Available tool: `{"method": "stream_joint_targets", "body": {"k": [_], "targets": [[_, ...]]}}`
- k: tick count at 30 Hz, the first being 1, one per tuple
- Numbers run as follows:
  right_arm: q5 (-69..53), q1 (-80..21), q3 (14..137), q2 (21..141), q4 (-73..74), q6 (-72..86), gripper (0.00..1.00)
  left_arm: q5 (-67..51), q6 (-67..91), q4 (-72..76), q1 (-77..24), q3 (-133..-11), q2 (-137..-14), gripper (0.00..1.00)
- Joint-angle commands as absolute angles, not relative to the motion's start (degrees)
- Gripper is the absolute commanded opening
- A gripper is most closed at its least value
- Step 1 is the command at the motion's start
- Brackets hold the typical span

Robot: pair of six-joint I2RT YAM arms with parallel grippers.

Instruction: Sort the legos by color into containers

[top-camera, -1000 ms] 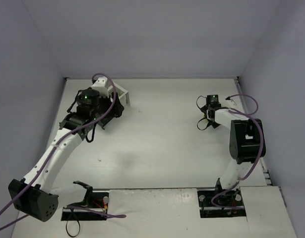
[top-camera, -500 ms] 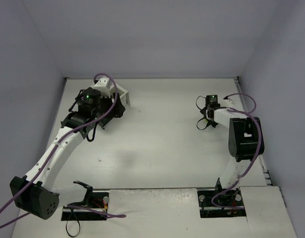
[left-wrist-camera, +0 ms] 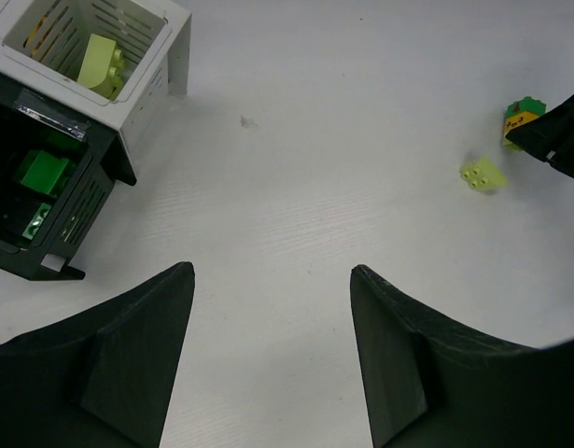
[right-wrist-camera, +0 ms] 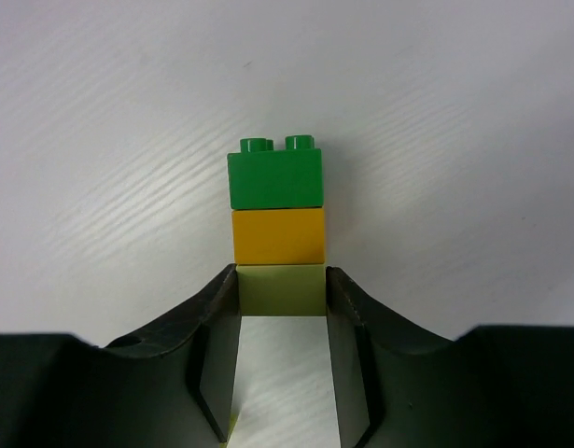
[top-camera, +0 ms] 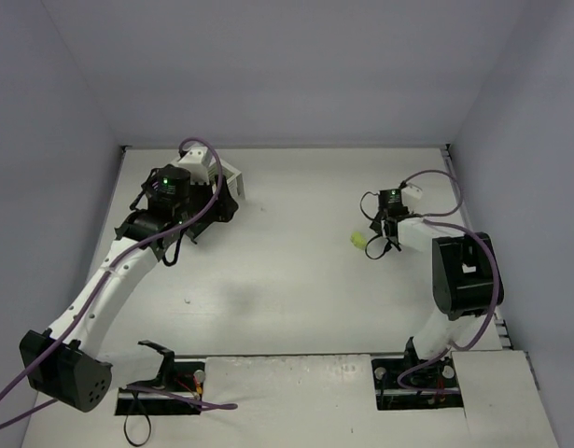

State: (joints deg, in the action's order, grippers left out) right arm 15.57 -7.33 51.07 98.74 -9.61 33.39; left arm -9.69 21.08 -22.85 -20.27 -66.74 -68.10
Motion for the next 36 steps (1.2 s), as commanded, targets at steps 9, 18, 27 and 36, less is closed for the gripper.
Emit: {"method": "stream_joint_targets", "body": {"k": [9, 18, 27, 36], "targets": [[7.03, -15.38, 47.29, 89.3, -16.43, 19.16, 0.0, -13.45, 21.01, -18.72, -20.65, -68.2, -68.73, 0.62], [0.63, -20.38, 41.67, 83.33, -25.04, 10.12, 0.0, -17.66, 21.01, -17.84, -20.65, -68.2, -69.61, 0.62], [-14.22, -27.77, 31.92, 72.08, -37.43, -1.48, 0.0, -26.88, 21.36, -16.61, -20.74, -68.73, -71.54, 0.62], [-23.29, -35.15, 29.97, 64.6, -41.13, -7.12, 0.0, -38.14, 23.72, -13.19, -21.71, -68.38, -73.65, 0.63]]}}
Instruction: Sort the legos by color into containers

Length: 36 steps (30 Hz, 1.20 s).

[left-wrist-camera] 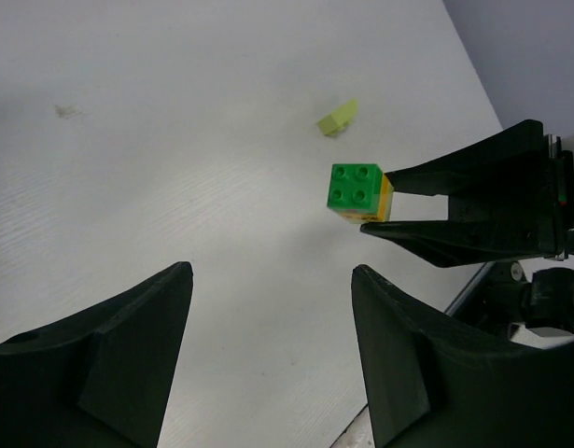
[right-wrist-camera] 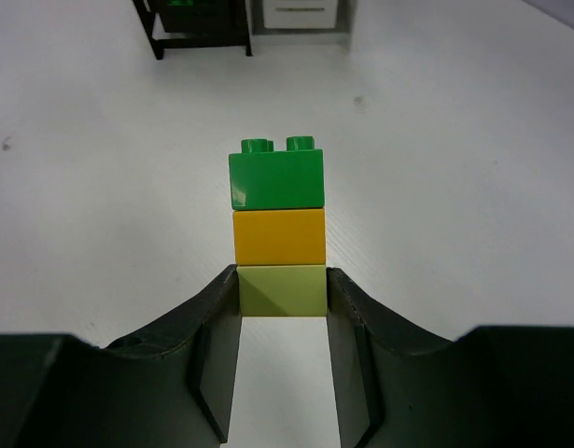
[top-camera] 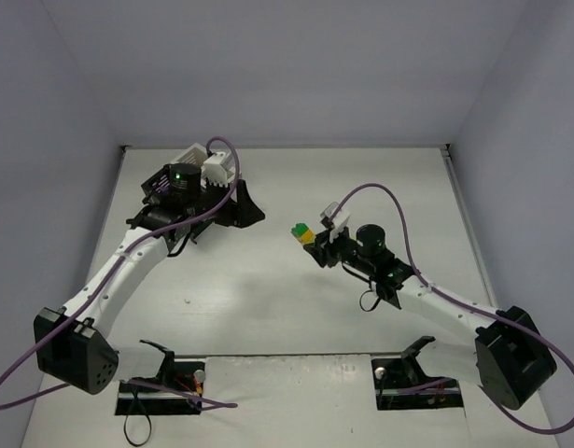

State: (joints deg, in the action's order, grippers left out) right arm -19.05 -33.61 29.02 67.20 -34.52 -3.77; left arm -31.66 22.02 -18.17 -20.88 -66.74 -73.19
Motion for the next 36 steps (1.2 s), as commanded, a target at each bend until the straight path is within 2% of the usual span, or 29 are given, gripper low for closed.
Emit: {"method": "stream_joint_targets", "body": {"k": [1, 13, 30, 33, 36], "targets": [[-23.47, -35.59, 30.14, 64.43, -40.96, -7.29, 0.0, -38.93, 23.99, -12.66, -21.97, -68.38, -74.09, 0.63], [-25.66, -39.29, 30.94, 64.07, -41.66, -8.61, 0.0, -47.37, 28.56, -8.44, -24.69, -68.03, -80.59, 0.63], [-25.05, -39.37, 29.97, 63.28, -43.07, -8.61, 0.0, -49.57, 26.54, -10.28, -28.83, -69.17, -84.46, 0.62], [-24.7, -39.38, 29.8, 62.93, -42.98, -8.7, 0.0, -50.36, 26.72, -10.2, -29.0, -69.26, -84.81, 0.53], [-24.52, -39.29, 29.79, 62.84, -43.07, -8.79, 0.0, -51.06, 26.81, -10.2, -29.09, -69.35, -85.17, 0.31]]}}
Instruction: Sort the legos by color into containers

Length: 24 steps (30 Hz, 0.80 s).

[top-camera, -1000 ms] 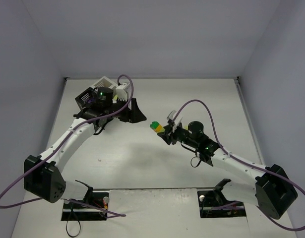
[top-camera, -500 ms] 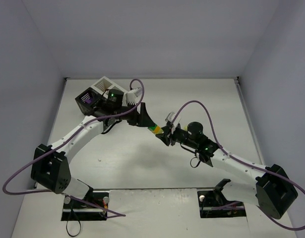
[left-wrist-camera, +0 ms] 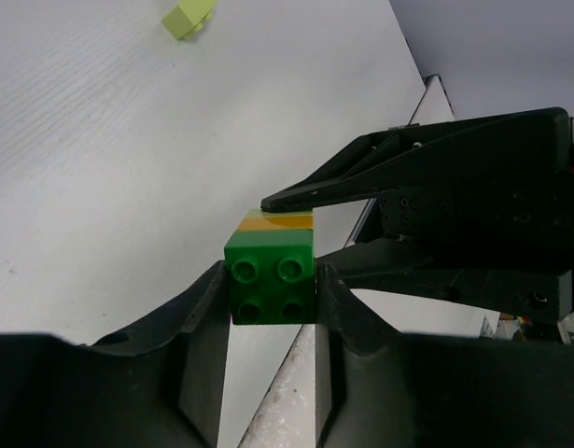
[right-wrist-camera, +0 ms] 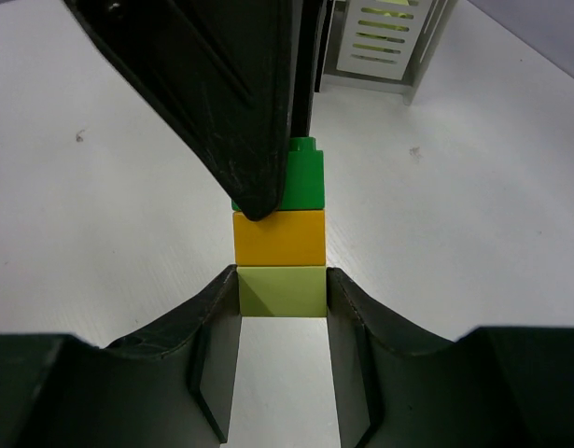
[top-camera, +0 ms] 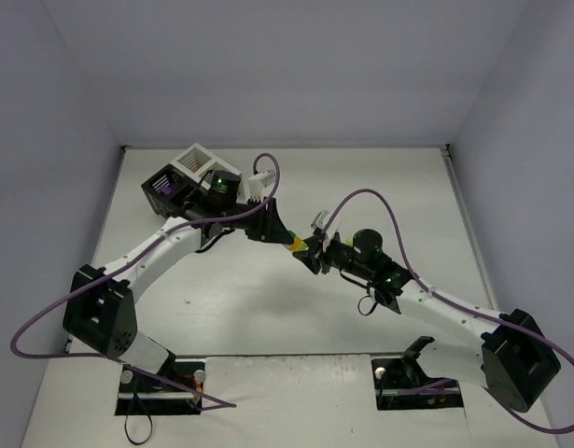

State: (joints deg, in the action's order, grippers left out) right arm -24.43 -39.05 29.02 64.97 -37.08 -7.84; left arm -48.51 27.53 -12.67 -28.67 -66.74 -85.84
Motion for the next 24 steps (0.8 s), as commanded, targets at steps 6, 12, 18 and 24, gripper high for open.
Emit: {"method": "stream_joint_targets", "body": {"k": [6, 12, 18, 24], "targets": [[-24.17, -39.29, 29.27, 62.75, -43.07, -9.05, 0.0, -50.89, 26.72, -10.63, -29.18, -69.61, -85.08, 0.06], [-21.8, -39.29, 27.78, 61.79, -42.72, -10.11, 0.0, -50.36, 24.52, -13.71, -28.83, -70.84, -84.29, 0.03], [-21.01, -39.29, 27.42, 62.05, -41.75, -10.99, 0.0, -50.19, 23.99, -15.03, -28.39, -71.37, -84.2, 0.03], [-21.18, -39.37, 27.51, 62.66, -41.49, -11.34, 0.0, -50.45, 23.91, -15.29, -27.86, -71.46, -84.11, 0.03]]}}
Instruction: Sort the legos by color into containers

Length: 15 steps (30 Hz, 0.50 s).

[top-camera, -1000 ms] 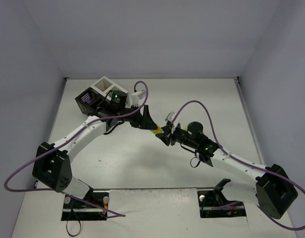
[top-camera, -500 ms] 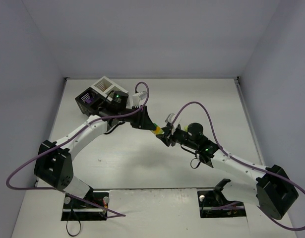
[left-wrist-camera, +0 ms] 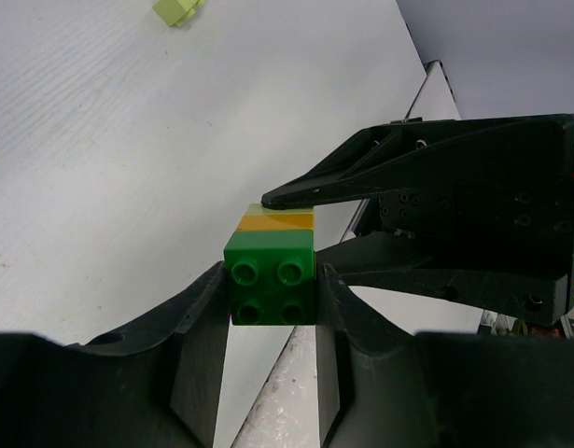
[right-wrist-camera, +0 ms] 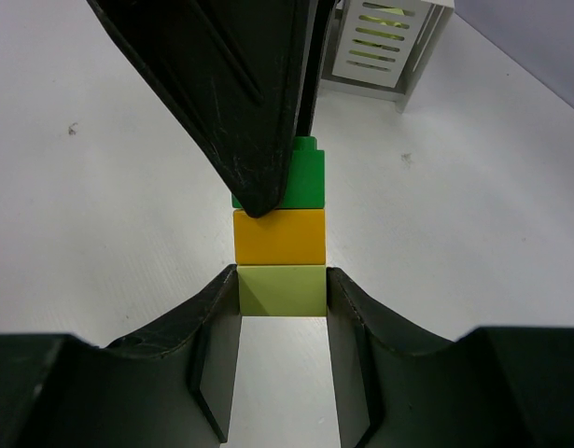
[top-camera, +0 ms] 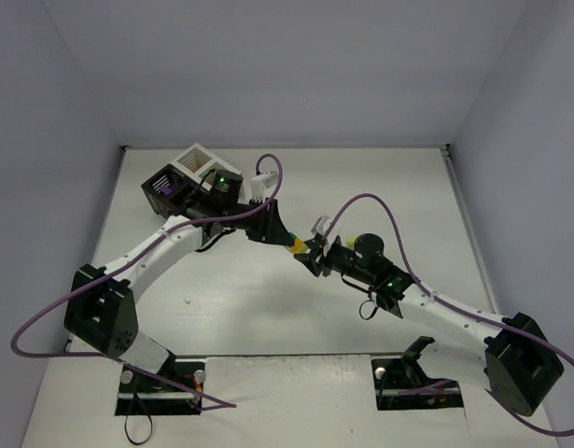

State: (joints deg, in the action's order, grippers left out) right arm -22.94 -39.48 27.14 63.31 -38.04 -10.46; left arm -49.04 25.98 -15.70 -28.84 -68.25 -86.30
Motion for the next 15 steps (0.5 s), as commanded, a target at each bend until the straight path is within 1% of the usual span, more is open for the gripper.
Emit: {"method": "stream_joint_targets", "body": {"k": [1, 15], "targets": [[-21.18, -39.29, 27.51, 62.75, -41.4, -11.34, 0.0, -50.54, 23.82, -15.29, -27.69, -71.54, -83.94, 0.03], [-20.22, -39.37, 28.48, 65.21, -39.9, -11.69, 0.0, -50.63, 24.17, -15.29, -24.79, -71.37, -82.36, 0.03]]}}
